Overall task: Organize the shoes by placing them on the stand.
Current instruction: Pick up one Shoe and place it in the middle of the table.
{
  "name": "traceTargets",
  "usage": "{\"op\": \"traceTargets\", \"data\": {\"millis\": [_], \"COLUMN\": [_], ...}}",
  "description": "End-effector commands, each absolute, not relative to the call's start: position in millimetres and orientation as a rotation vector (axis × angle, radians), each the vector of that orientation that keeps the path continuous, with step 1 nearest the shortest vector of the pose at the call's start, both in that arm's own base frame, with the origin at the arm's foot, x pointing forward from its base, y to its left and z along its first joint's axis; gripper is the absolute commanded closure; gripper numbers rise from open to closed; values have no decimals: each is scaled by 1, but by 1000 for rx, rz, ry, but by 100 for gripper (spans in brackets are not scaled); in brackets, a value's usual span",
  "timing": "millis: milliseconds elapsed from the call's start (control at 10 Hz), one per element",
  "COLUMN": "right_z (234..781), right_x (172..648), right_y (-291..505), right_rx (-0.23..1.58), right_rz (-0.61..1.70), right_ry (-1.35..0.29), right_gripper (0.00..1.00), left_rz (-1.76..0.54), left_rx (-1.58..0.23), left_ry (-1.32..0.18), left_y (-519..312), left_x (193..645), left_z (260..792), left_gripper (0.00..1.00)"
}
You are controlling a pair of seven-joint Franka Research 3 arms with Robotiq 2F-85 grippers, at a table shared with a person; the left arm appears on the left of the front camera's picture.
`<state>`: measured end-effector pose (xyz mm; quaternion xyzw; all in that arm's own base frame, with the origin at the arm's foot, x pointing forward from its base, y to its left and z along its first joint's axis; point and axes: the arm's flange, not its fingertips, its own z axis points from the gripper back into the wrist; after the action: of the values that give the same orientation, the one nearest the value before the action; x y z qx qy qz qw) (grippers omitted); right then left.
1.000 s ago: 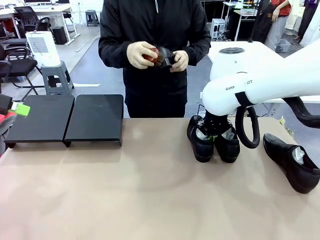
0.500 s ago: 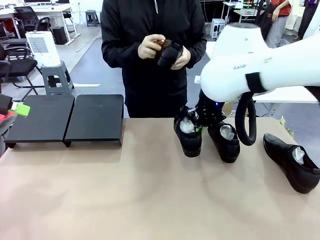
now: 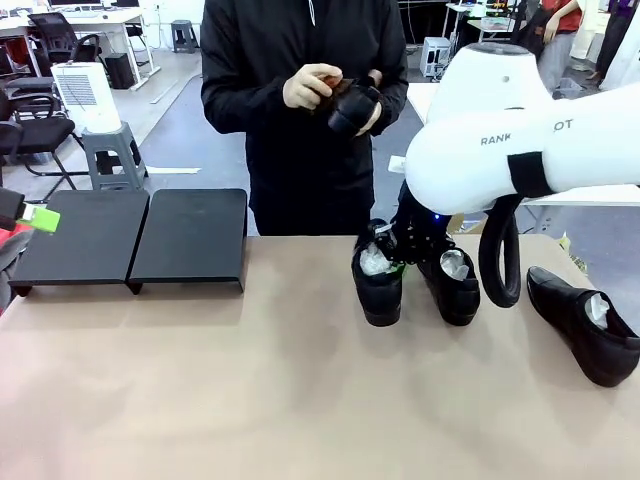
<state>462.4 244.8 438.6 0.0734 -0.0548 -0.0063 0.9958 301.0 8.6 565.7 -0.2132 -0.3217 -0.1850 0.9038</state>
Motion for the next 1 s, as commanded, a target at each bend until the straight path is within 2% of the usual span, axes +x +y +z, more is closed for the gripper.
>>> {"op": "traceTargets", "data": {"millis": [0, 400, 500, 700, 900], "right_z": [450, 453, 445, 415, 393], "right_x": [432, 346, 332, 327, 326], "right_y": [276, 314, 323, 342, 360], "right_rx": [107, 224, 252, 288, 341], "right_rz": [-30, -35, -42, -48, -16], "right_ry": [-142, -172, -135, -80, -96], "right_gripper": [100, 100, 100, 100, 100], "left_rz": [-395, -395, -395, -395, -395], "left_rx": [-456, -456, -456, -456, -456], "left_ry": [-675, -675, -675, -675, -675], "left_y": [9, 9, 9, 9, 9], "left_x": [302, 302, 302, 302, 302], "left_z": [565, 565, 565, 565, 565], "left_gripper": [0, 0, 0, 0, 0]}}
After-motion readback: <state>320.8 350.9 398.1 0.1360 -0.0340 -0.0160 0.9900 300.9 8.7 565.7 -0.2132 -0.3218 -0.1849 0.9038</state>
